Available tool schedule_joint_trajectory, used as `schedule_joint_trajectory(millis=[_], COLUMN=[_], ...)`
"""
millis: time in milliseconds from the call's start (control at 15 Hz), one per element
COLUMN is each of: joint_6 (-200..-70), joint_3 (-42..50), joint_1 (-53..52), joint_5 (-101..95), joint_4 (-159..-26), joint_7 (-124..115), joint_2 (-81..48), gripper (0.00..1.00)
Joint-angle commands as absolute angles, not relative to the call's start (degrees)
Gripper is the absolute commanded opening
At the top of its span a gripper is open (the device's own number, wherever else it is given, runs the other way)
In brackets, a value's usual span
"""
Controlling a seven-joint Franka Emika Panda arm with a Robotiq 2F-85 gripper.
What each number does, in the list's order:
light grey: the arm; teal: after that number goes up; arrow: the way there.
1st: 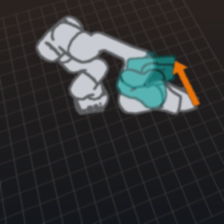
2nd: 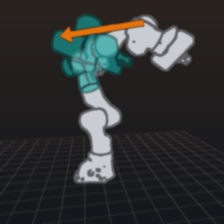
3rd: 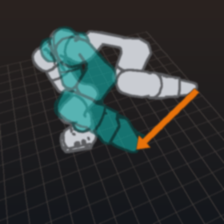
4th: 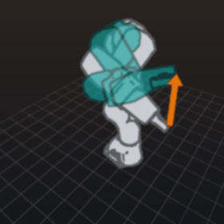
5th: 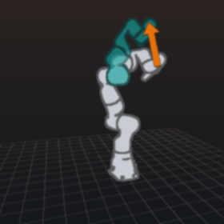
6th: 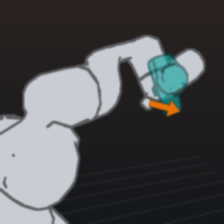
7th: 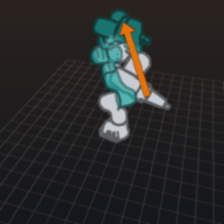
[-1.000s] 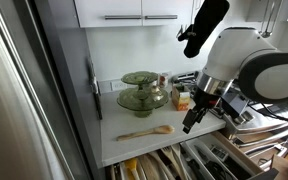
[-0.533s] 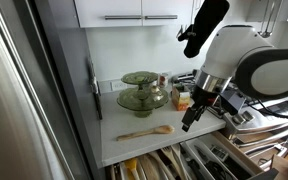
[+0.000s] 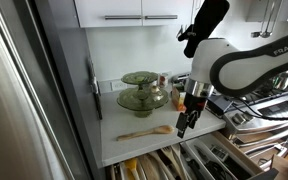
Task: Remove two wooden utensils from the middle compartment at the same time and put them on the counter top
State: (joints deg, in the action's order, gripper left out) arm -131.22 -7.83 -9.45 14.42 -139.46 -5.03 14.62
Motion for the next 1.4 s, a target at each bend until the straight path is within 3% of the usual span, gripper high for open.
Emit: schedule_joint_trajectory(millis=[0, 600, 1133, 1333], joint_6=[-131.11, -130.89, -144.93, -141.87], joint_3=[-7.87, -9.93, -11.64, -11.10], joint_1=[-9.41, -9.75, -10.19, -10.10], joint_5=[14.41, 10.49, 7.13, 8.36], joint_4=[-139.22, -138.42, -142.83, -142.40], joint_7=[-5.02, -6.28, -9.74, -7.79], joint_2=[14.32, 10.51, -0.67, 0.83], gripper=[1.00, 1.00, 1.00, 1.00])
